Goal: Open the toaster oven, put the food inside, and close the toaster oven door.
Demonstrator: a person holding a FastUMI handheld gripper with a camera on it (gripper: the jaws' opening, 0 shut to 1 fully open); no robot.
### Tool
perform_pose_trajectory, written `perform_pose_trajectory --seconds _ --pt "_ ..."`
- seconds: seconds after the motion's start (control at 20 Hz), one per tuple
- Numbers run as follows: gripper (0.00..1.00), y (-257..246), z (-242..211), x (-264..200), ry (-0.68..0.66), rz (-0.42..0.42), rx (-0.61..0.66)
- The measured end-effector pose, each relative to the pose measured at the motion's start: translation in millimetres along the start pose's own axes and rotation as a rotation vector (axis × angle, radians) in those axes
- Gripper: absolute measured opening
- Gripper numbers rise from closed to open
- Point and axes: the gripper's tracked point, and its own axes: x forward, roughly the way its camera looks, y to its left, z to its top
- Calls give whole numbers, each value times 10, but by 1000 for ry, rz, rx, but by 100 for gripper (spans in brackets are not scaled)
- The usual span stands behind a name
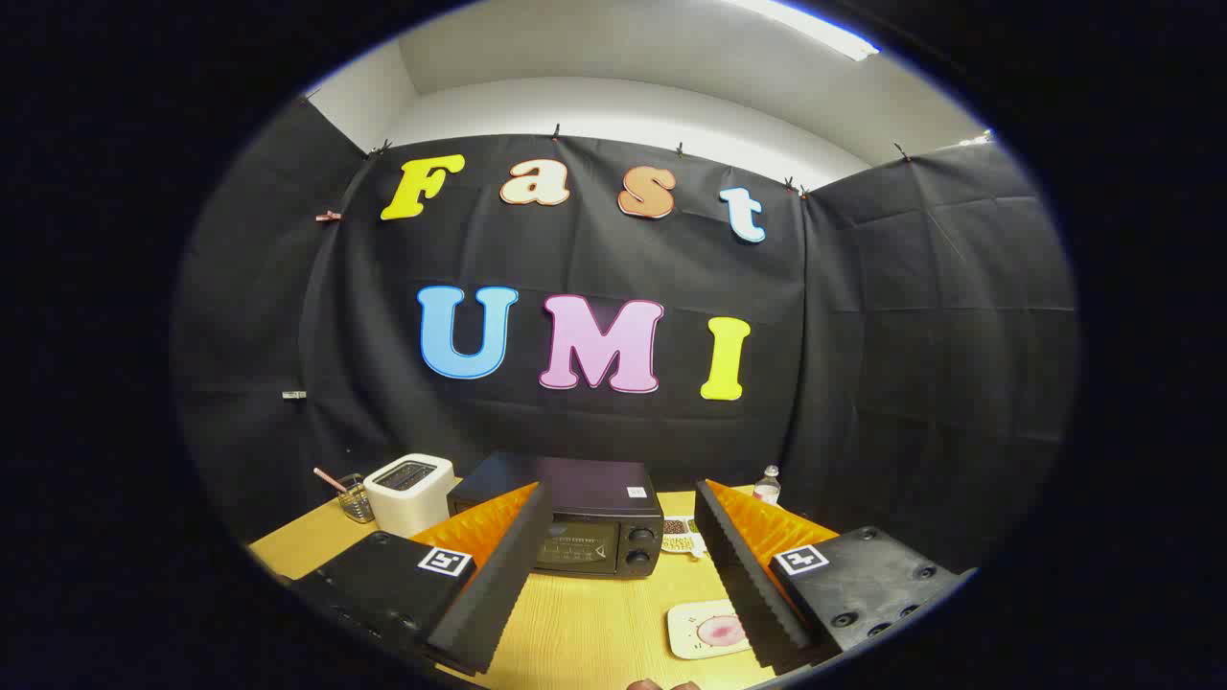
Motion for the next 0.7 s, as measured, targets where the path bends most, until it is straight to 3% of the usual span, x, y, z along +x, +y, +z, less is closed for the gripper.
perform_pose_trajectory --seconds 0.7 --pt "99 238 -53 253 34 75 -15"
